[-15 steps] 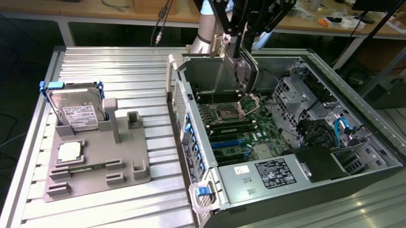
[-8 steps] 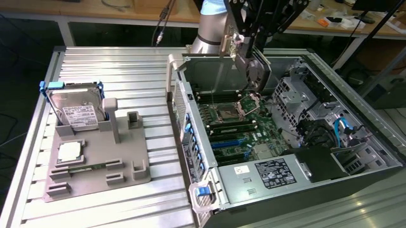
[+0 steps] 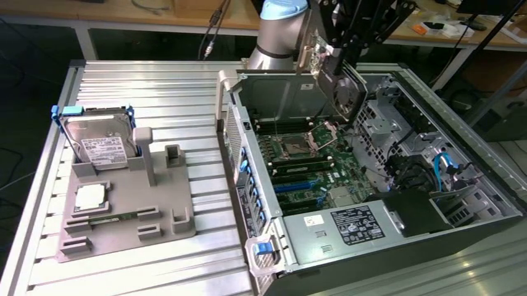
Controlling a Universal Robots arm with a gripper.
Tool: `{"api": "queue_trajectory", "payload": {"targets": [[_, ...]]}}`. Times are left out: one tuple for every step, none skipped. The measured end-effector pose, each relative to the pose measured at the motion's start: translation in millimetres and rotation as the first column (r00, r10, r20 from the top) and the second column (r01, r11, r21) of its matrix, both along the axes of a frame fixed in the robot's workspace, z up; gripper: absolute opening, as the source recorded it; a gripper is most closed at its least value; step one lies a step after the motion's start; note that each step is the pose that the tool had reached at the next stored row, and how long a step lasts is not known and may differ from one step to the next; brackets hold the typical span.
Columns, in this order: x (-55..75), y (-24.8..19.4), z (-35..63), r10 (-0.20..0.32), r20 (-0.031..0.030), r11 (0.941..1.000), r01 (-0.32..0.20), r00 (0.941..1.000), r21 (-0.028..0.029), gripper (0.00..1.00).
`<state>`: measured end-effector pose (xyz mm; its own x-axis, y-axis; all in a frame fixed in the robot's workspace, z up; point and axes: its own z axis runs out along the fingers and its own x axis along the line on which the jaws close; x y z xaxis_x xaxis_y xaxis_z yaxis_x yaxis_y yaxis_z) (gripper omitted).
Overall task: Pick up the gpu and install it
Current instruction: 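Pick up the gpu and move the gpu toward the slot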
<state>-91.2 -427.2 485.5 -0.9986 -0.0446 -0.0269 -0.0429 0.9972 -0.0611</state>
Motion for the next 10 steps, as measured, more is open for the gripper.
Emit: {"api": "queue_trajectory", "payload": {"targets": [[3.9,0.0,0.0,0.0,-0.0019,1.0,0.0,1.0,0.0001,0.27],[6.2,0.0,0.0,0.0,-0.0027,1.0,0.0,1.0,0.0001,0.27],[8.7,0.0,0.0,0.0,-0.0035,1.0,0.0,1.0,0.0,0.27],[9.8,0.0,0.0,0.0,-0.0034,1.0,0.0,1.0,-0.0001,0.27],[11.1,0.0,0.0,0.0,-0.0035,1.0,0.0,1.0,0.0,0.27],[12.3,0.0,0.0,0.0,-0.0035,1.0,0.0,1.0,0.0,0.27],[13.7,0.0,0.0,0.0,-0.0035,1.0,0.0,1.0,0.0,0.27],[15.5,0.0,0.0,0.0,-0.0035,1.0,0.0,1.0,0.0,0.27],[17.4,0.0,0.0,0.0,-0.0034,1.0,0.0,1.0,0.0001,0.27],[19.4,0.0,0.0,0.0,-0.0036,1.0,0.0,1.0,0.0,0.27]]}}
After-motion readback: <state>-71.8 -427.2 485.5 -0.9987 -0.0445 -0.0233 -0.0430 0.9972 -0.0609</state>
